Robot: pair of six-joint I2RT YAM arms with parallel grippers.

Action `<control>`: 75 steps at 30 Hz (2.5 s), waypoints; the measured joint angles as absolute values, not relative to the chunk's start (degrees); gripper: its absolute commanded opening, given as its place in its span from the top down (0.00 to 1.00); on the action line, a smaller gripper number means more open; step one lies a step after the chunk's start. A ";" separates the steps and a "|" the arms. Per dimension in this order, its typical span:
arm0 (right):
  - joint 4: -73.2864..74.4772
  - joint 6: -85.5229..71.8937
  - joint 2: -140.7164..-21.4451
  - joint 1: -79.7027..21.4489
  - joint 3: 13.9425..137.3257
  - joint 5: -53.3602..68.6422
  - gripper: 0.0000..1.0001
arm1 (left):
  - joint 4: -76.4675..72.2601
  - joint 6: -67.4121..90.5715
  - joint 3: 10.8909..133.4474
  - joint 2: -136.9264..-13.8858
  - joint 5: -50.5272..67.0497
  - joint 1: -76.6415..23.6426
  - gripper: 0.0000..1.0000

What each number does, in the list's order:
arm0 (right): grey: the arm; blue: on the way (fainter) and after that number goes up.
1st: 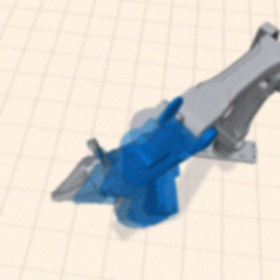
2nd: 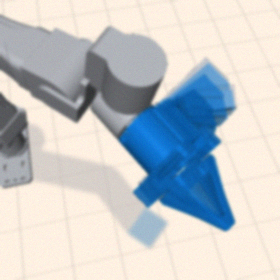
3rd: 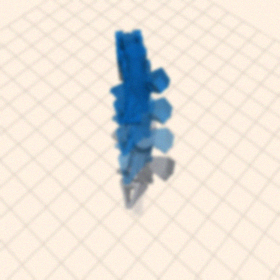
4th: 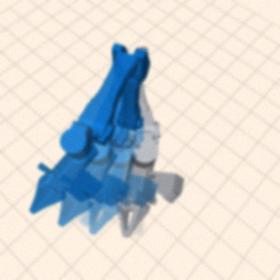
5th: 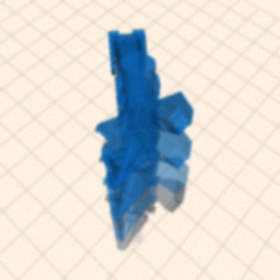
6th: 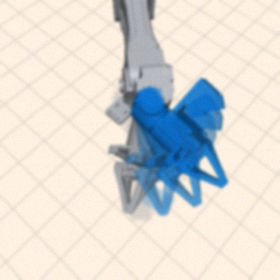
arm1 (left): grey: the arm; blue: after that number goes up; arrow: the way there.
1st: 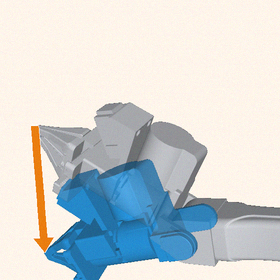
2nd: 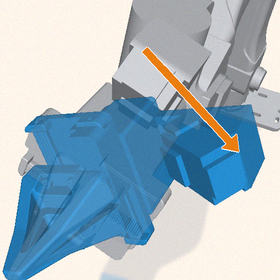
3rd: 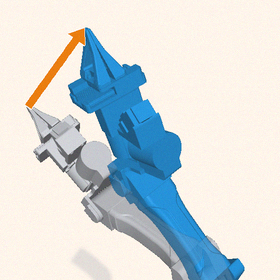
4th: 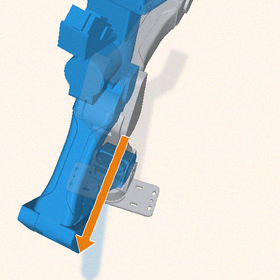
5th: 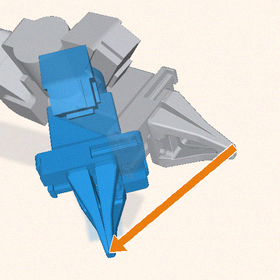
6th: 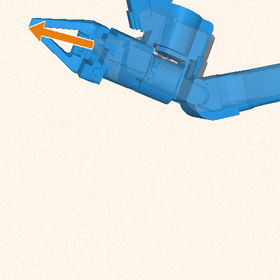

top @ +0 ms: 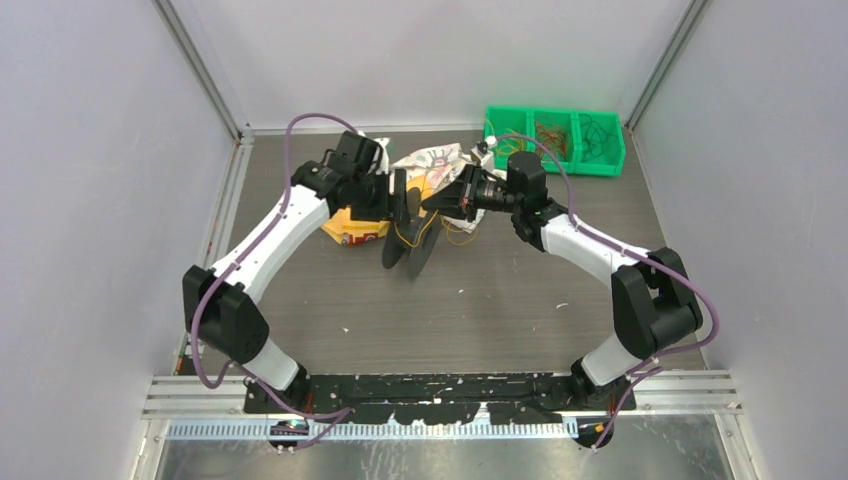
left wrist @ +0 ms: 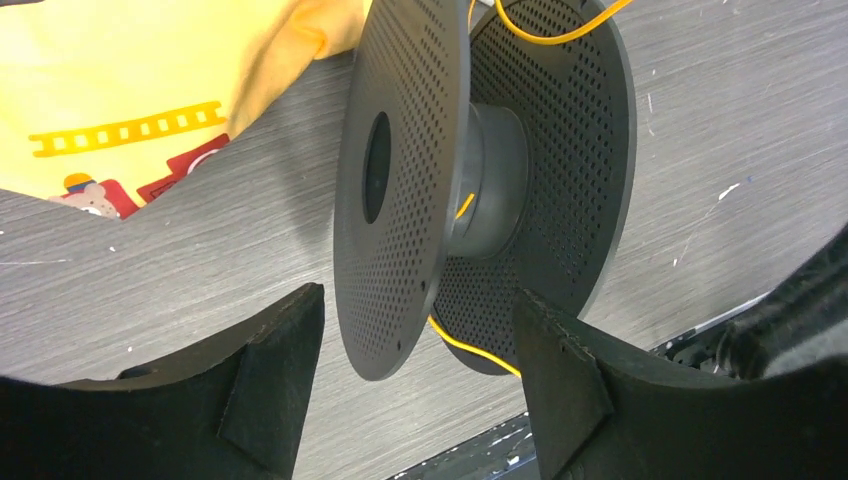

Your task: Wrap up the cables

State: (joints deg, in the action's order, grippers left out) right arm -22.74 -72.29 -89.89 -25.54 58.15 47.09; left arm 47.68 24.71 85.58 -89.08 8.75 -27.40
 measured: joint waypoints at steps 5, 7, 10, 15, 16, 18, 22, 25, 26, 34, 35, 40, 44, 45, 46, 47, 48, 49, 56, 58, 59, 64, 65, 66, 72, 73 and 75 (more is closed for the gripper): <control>-24.43 -72.34 -89.91 -25.80 58.17 47.09 0.99 | 48.29 23.79 86.13 -90.32 7.18 -28.45 0.31; -26.06 -72.53 -89.89 -25.82 58.17 47.11 0.99 | 48.36 23.70 86.28 -90.28 6.76 -28.40 0.32; -28.77 -72.82 -89.89 -25.89 58.17 47.11 0.99 | 49.15 23.53 87.07 -90.28 6.04 -28.38 0.32; -32.12 -73.34 -89.67 -25.93 57.10 47.03 1.00 | 49.21 23.55 87.99 -90.26 5.98 -28.38 0.31; -32.73 -73.49 -89.60 -25.93 56.60 47.03 0.99 | 49.25 23.55 88.05 -90.26 6.00 -28.38 0.31; -33.78 -74.02 -89.60 -25.93 55.81 46.94 0.99 | 49.47 23.57 88.25 -90.26 6.00 -28.38 0.31; -35.97 -75.22 -89.60 -25.93 55.20 46.81 1.00 | 50.33 23.55 89.41 -90.21 6.02 -28.38 0.30; -37.65 -75.99 -89.14 -25.93 54.96 46.76 0.99 | 50.74 23.55 90.13 -90.08 6.02 -28.38 0.30; -38.20 -76.34 -88.84 -25.93 54.83 46.74 1.00 | 50.89 23.55 90.19 -89.91 6.02 -28.38 0.30; -40.32 -76.95 -87.68 -25.93 54.68 46.63 0.99 | 51.53 23.40 90.19 -89.67 6.04 -28.38 0.33; -40.47 -76.95 -87.68 -25.93 54.54 46.61 0.99 | 51.53 23.35 90.17 -89.67 6.04 -28.38 0.33; -43.16 -78.04 -88.62 -25.93 53.63 46.30 1.00 | 51.51 23.27 90.06 -89.67 6.04 -28.38 0.37; -46.65 -79.99 -91.24 -25.93 53.34 46.06 1.00 | 51.51 23.22 90.06 -89.67 6.04 -28.38 0.37; -47.13 -80.36 -91.70 -25.93 53.19 45.98 1.00 | 51.53 23.18 90.06 -89.67 6.04 -28.38 0.37; -47.57 -80.71 -92.09 -25.93 52.88 45.95 1.00 | 51.51 23.11 90.06 -89.67 6.04 -28.38 0.37; -48.45 -81.25 -92.79 -25.93 52.34 45.93 0.99 | 51.51 22.94 90.06 -89.67 6.02 -28.38 0.39; -48.47 -81.30 -92.84 -25.93 52.34 45.91 0.99 | 51.51 22.92 90.06 -89.67 6.02 -28.38 0.40; -48.88 -81.49 -93.06 -25.93 52.27 45.89 0.99 | 51.51 22.83 90.06 -89.67 6.02 -28.38 0.40; -51.20 -82.74 -93.27 -25.93 51.51 45.80 0.99 | 51.51 22.02 89.73 -89.67 6.00 -28.38 0.36; -51.66 -82.78 -93.25 -25.93 50.89 45.80 0.99 | 51.48 22.02 89.69 -89.67 6.00 -28.38 0.36; -51.79 -82.81 -93.25 -25.93 50.54 45.80 0.99 | 51.44 22.00 89.65 -89.67 6.00 -28.38 0.36; -51.79 -82.81 -93.14 -25.93 48.53 45.71 0.99 | 51.29 22.02 89.54 -89.67 6.04 -28.38 0.36; -51.79 -82.81 -93.01 -25.93 48.25 45.69 0.99 | 51.29 22.02 89.52 -89.67 6.04 -28.38 0.36; -51.79 -82.83 -92.84 -25.93 47.94 45.65 0.99 | 51.29 22.02 89.47 -89.67 6.07 -28.38 0.36; -51.81 -82.91 -90.98 -25.91 47.77 45.25 0.99 | 51.00 22.04 89.01 -89.67 6.28 -28.38 0.37; -51.70 -82.87 -90.48 -25.85 47.75 45.12 0.99 | 50.92 22.04 88.90 -89.67 6.35 -28.38 0.37; -51.07 -82.50 -89.56 -25.76 47.68 45.01 1.00 | 50.83 22.04 88.71 -89.67 6.55 -28.38 0.37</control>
